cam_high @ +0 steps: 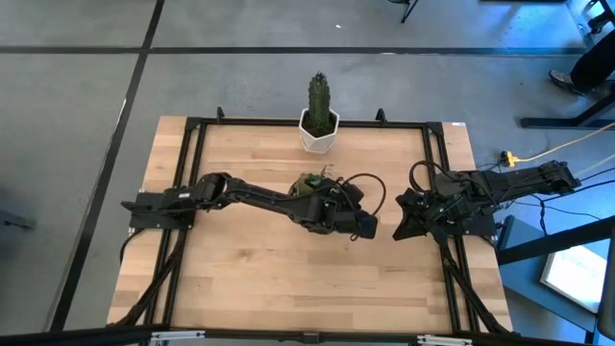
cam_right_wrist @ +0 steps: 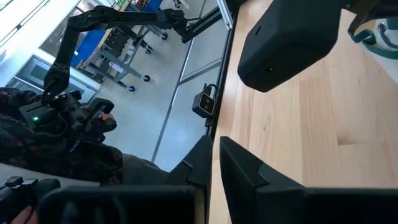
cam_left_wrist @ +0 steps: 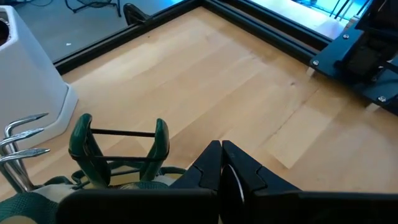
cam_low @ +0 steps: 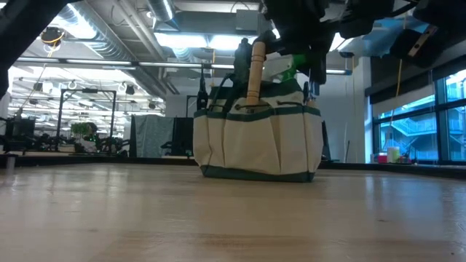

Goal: Pick & Place Garden tools in Gardening bag
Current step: Put the trowel into the gardening bag, then adjust the gardening bag

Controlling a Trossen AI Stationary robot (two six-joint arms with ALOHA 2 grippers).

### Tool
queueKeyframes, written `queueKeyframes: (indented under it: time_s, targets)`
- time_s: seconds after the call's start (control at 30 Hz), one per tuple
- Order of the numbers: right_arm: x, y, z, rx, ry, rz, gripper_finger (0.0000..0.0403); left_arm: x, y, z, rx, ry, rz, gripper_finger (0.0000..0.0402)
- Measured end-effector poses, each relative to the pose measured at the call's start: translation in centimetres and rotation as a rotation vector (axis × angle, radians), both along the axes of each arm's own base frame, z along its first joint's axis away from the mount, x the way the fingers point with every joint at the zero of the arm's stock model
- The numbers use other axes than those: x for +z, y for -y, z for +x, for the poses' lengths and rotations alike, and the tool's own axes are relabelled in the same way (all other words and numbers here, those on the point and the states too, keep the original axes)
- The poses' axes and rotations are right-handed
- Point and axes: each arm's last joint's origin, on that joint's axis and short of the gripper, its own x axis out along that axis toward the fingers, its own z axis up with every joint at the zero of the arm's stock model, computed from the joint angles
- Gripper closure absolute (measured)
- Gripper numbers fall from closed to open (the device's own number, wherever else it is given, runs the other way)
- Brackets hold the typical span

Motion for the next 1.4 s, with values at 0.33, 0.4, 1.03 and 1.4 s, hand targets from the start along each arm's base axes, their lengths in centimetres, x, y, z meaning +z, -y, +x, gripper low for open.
queueKeyframes:
  time_s: [0.33, 0.4, 1.03, 1.4]
  targets:
    - [0.0, 0.0, 0.0, 0.003, 0.0, 0.0, 0.0369, 1.0, -0.8, -0.6, -0.045, -0.044, -0.021, 0.0375]
    - [0.0, 0.0, 0.0, 0.003, 0.004, 0.0, 0.0369, 1.1, -1.0, -0.7, -0.048, -0.054, -0.027, 0.0356]
    - [0.1, 0.0, 0.0, 0.001, 0.009, 0.005, 0.0368, 6.4, -1.2, -1.4, -0.021, 0.069, 0.054, 0.0201]
    - [-0.1, 0.0, 0.0, 0.001, 0.017, -0.045, 0.0368, 10.3, -2.4, -3.6, -0.072, 0.08, -0.154, 0.0243]
